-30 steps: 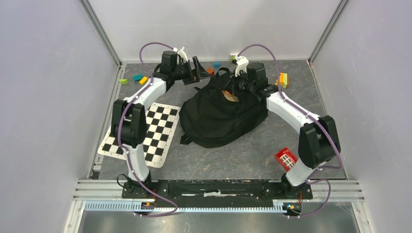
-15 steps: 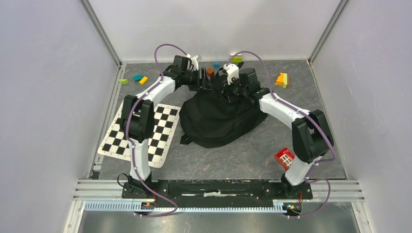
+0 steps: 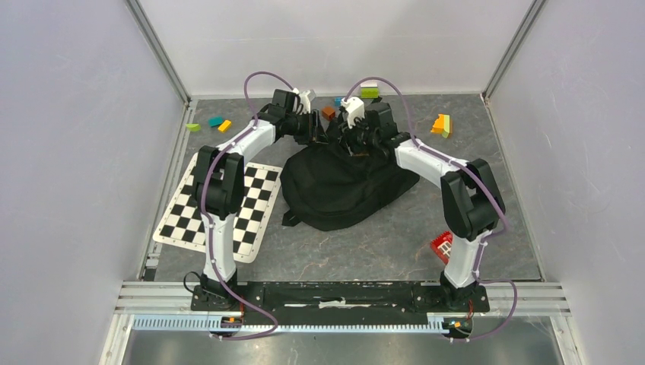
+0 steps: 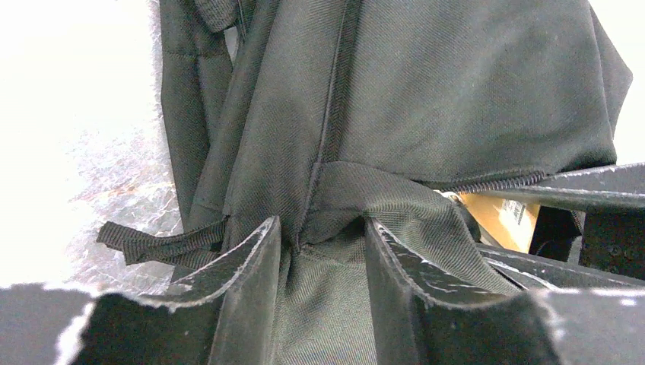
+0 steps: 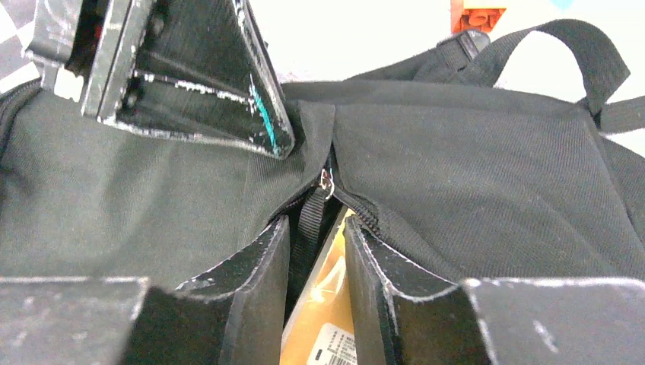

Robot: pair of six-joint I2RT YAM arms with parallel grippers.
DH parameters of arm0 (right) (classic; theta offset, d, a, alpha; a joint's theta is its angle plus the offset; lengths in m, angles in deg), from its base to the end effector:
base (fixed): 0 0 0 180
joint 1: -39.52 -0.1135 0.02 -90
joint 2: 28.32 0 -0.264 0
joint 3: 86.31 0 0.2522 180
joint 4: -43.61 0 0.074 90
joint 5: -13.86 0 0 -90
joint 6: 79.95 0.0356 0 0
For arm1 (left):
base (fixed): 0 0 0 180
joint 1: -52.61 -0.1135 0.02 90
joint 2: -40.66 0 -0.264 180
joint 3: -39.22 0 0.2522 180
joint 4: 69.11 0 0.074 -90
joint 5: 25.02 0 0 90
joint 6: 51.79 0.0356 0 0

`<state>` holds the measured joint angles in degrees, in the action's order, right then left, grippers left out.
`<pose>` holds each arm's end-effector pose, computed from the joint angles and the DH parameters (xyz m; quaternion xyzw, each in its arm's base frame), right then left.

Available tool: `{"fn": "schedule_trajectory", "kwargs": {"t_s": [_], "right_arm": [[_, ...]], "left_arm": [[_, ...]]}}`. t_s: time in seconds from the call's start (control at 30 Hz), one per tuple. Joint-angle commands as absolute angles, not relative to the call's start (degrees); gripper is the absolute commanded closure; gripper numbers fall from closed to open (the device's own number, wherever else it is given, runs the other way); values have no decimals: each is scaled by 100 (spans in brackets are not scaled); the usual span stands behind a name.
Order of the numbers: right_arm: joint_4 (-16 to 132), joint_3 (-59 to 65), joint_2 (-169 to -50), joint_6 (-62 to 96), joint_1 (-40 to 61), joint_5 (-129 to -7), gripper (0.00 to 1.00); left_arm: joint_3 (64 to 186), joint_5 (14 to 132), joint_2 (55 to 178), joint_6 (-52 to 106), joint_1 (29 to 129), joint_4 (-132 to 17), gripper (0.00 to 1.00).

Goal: Pack the student bag
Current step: Zip the student bag at the center of the board.

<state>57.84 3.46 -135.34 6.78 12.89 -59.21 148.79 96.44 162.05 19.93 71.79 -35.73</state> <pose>0.3800 0.2021 0.2347 -0.2921 0.8151 0.2236 0.4474 0.4453 -0.1746 0.2131 0.1103 0.8891 -0.3552 0.2669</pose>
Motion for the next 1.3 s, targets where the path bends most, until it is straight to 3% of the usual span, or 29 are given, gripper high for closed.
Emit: {"fn": "schedule_trajectory", "kwargs": {"t_s": [0.0, 0.1, 0.33, 0.57, 1.27], "right_arm": [[5490, 883, -14017, 531, 1280, -5812, 61], [5500, 1030, -14220, 466, 1280, -5785, 63], [5670, 998, -14222, 227, 1280, -5905, 100], [5930, 594, -13415, -84, 1216, -6474, 100], [6722, -710, -11659, -513, 1193, -7317, 100]], "left_arm": [[15036, 9841, 16366, 2301, 7275, -3318, 54], [15036, 9903, 16397, 2271, 7314, -3378, 66], [14979, 9672, 16366, 2012, 7335, -3489, 98], [14640, 8855, 15980, 1399, 7328, -3854, 98], [14904, 8265, 15838, 1088, 7223, -3823, 98]]}}
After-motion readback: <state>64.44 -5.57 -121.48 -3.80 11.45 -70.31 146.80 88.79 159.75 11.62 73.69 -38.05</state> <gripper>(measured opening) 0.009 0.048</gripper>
